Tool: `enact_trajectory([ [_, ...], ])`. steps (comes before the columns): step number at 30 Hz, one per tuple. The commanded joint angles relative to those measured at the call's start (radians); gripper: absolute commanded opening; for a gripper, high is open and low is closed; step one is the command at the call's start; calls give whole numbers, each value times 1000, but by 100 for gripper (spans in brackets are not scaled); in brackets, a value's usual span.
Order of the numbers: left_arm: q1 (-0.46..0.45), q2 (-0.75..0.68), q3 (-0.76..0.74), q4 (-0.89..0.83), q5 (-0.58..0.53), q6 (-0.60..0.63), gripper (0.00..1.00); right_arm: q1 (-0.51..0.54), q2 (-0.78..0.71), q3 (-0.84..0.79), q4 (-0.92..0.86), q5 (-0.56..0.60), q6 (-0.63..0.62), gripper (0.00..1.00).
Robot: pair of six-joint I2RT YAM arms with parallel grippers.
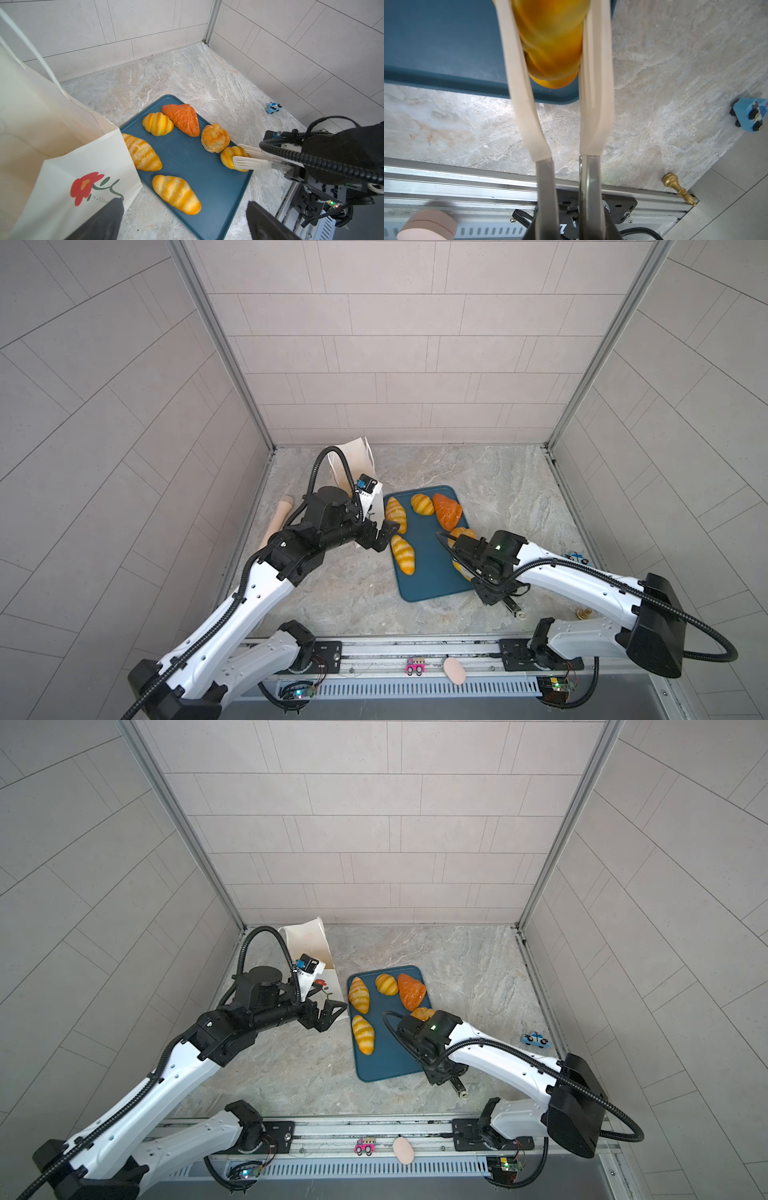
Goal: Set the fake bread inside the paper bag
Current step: 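Close the tongs on the striped yellow bun and lift it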
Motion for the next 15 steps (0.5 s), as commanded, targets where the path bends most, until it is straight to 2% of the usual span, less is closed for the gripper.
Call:
enact_trajectory([
  [1,12,-13,24,6,-3,7,100,3,-63,35,-9,33,-12,24],
  [5,36,-25,24,13,-6,-7,100,3,-101,67,13,33,-31,24],
  [10,81,-36,30,21,48,-28,100,4,-91,136,26,24,-46,22],
  [15,123,-52,27,18,70,-34,100,6,-77,216,81,28,-110,22],
])
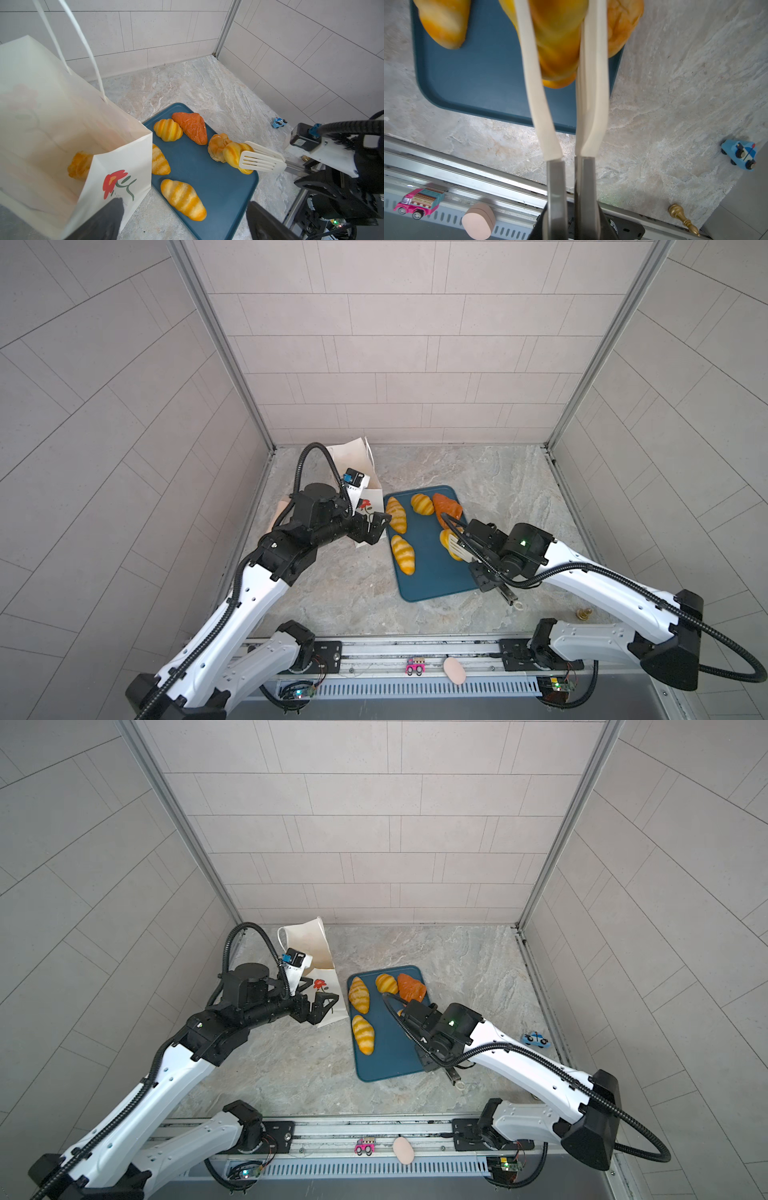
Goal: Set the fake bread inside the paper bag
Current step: 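Close the tongs on the striped yellow bun and lift it, then carry the bun in the tongs over the paper bag with the right gripper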
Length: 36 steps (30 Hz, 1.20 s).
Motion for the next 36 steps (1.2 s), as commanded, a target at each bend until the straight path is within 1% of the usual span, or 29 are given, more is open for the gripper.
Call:
enact_trajectory([
  [1,30,-27,28,9,33,-10,100,5,6,62,63,23,-65,22],
  [4,64,-44,33,0,47,-11,100,4,25,110,139,28,-87,22],
  [8,116,-62,36,-23,63,-7,100,3,72,194,222,11,-161,22],
  [15,205,-86,35,-23,110,-24,100,1,238,405,207,12,-246,22],
  [20,255,-117,37,-42,118,-30,100,1,330,553,177,-39,-290,22],
  [26,322,-152,16,-63,133,-37,100,-3,369,660,167,-48,-368,22],
  [32,379,-152,11,-54,178,-51,100,-35,380,735,109,-25,-407,22],
  [34,389,-151,10,-45,185,-58,100,-36,385,754,118,-44,-417,22],
  [36,399,-151,8,-35,192,-65,100,-34,408,791,127,-88,-426,22],
])
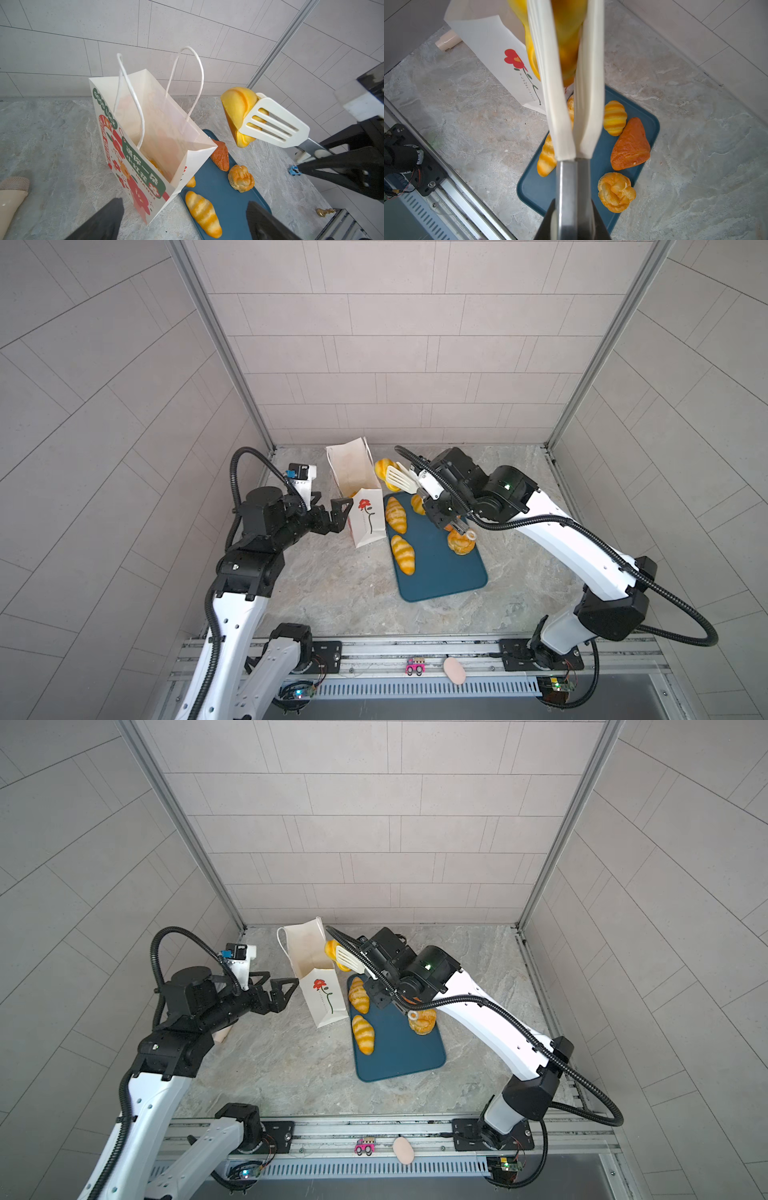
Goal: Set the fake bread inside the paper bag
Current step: 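Carry the bun in the tongs over the paper bag with the right gripper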
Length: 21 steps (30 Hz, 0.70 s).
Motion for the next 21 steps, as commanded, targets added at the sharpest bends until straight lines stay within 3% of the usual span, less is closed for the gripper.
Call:
enact_trajectory([
  [1,17,-8,0,20,33,-14,100,7,35,71,6,-47,-36,22],
  [10,33,-51,-15,21,23,-20,100,25,152,215,62,-132,-17,23],
  [21,36,-67,-30,-11,17,-3,100,16,292,341,75,-99,14,25],
])
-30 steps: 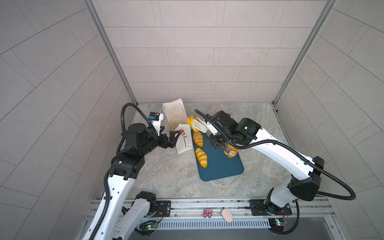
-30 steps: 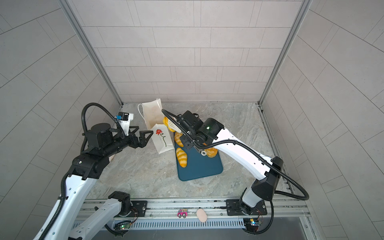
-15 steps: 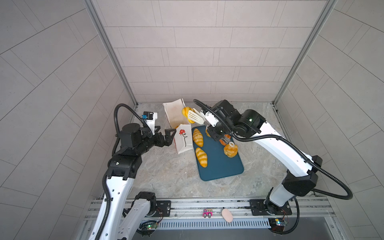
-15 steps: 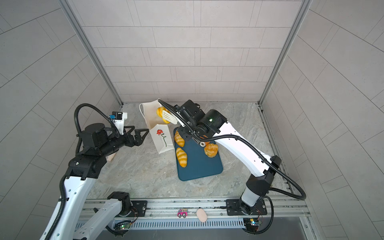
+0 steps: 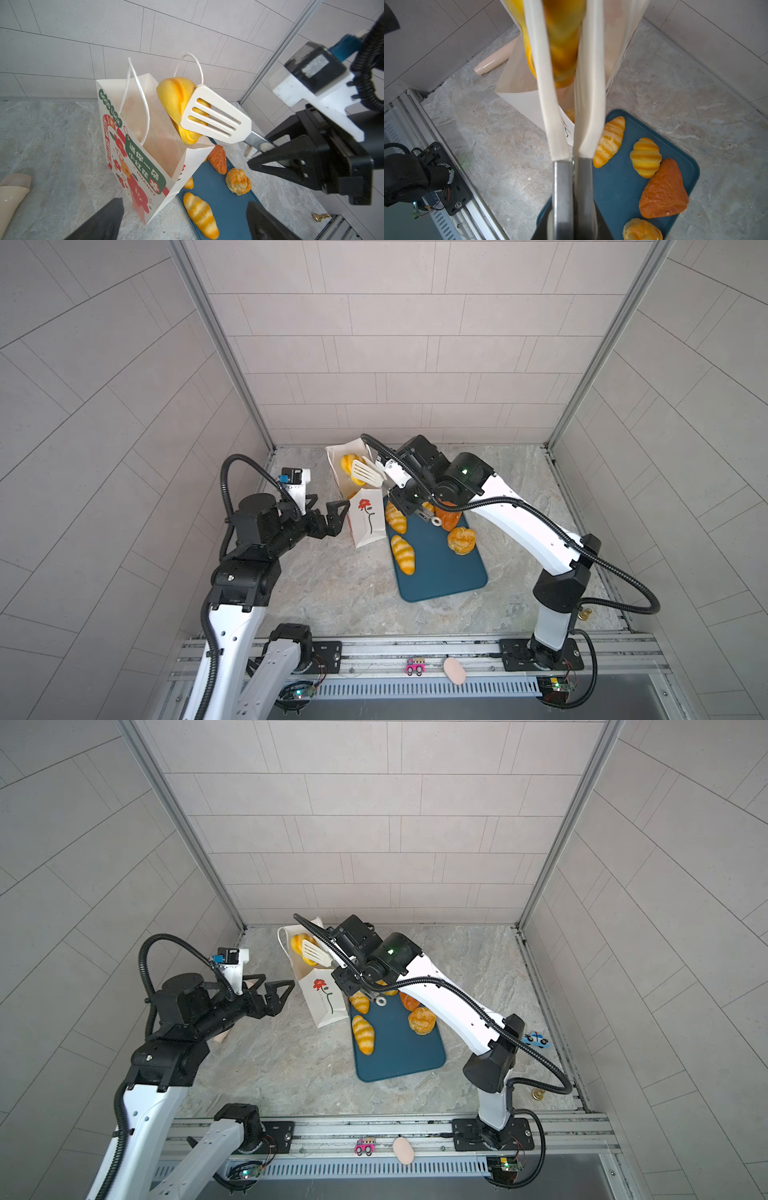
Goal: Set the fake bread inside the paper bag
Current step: 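Carry the bun in the tongs over the paper bag with the right gripper, then open the tongs with the right gripper to drop the bun into the bag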
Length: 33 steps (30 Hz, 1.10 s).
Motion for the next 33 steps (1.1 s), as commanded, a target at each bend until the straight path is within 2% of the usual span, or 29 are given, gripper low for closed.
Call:
enact_trajectory([
  [1,6,-14,-11,-7,2,15,100,-4,15,66,30,14,13,25],
  [9,7,-19,-15,-14,-1,20,100,-15,84,134,-33,34,11,30],
  [12,6,-20,-16,-14,1,21,100,-15,83,136,-41,51,7,36],
  [14,7,-18,-16,-11,6,20,100,-16,78,135,-43,65,5,44],
  [18,7,-13,-16,-8,19,15,100,-17,69,136,-46,66,2,50],
  [27,7,-10,-12,-7,32,9,100,-16,48,136,-50,47,0,56],
  [33,6,-9,-9,20,51,-17,100,-14,22,135,-60,51,0,56],
])
